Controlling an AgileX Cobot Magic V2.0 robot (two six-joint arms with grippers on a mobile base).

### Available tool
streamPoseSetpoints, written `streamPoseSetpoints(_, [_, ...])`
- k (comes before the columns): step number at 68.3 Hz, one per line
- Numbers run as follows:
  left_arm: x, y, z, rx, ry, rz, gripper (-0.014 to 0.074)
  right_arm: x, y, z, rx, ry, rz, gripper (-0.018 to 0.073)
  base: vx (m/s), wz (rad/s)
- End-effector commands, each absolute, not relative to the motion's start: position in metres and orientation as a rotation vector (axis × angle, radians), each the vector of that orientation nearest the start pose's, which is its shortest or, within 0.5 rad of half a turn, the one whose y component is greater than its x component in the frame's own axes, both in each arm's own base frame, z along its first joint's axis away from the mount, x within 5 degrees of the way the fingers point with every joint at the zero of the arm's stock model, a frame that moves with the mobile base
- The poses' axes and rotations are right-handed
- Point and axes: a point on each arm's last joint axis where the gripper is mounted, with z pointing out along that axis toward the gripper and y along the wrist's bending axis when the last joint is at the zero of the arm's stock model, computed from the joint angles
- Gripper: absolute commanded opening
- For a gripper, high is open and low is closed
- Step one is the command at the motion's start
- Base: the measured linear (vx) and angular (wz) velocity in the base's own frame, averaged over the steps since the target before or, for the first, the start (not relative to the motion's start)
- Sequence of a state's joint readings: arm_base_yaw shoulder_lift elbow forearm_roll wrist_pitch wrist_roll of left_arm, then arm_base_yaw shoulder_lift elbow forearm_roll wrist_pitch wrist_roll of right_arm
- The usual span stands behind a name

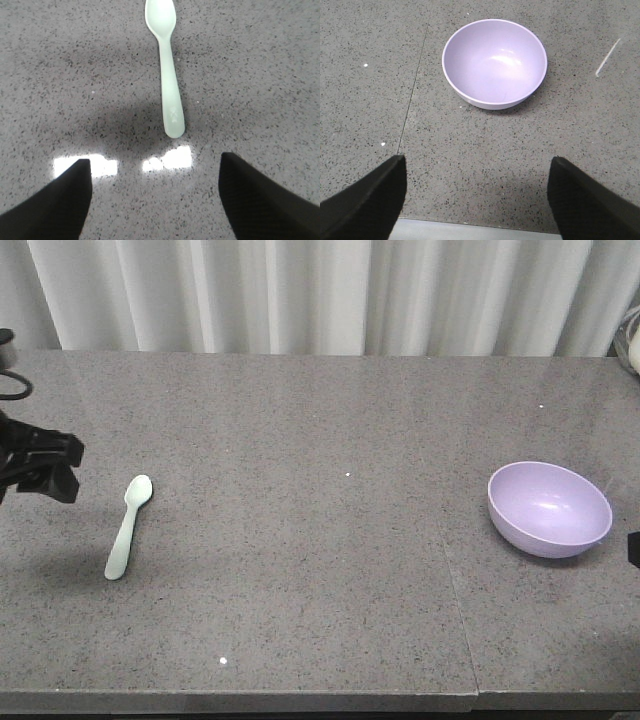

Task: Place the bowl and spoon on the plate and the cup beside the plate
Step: 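Lower the left gripper over the pale green spoon and grasp it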

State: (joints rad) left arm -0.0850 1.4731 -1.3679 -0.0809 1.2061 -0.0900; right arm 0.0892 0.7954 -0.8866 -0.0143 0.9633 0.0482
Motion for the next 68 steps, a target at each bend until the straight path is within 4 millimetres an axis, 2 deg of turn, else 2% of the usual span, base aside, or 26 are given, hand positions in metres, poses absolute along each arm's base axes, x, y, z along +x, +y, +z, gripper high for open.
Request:
streamPoseSetpoints(1, [0.304,-0.040,0.352,-0.004,2.755,-0.181,0.0502,0.140,0.011,0.367,-0.055,2.268,0.045,0.0569,0.00,0.00])
streamPoseSetpoints(19, [0.340,-0.069,0.337,0.099,2.806,-0.164,0.0502,0.140,0.011,0.367,-0.056,2.268,0.044,0.0569,0.00,0.00])
streamPoseSetpoints(31, [0.362,-0.072,0.317,0.033,2.844,-0.140,0.0502,0.140,0.011,0.367,-0.056,2.268,0.044,0.0569,0.00,0.00])
streamPoseSetpoints(50, [0.380,-0.071,0.285,-0.017,2.920,-0.071,0.0502,0.140,0.011,0.367,-0.056,2.268,0.044,0.0569,0.00,0.00])
streamPoseSetpoints(53, [0.387,-0.073,0.274,-0.017,2.923,-0.070,0.0502,0.140,0.011,0.367,-0.056,2.268,0.044,0.0569,0.00,0.00])
streamPoseSetpoints(68, [0.394,-0.073,0.265,-0.013,2.916,-0.063,0.0502,0.140,0.011,0.367,-0.056,2.268,0.044,0.0569,0.00,0.00])
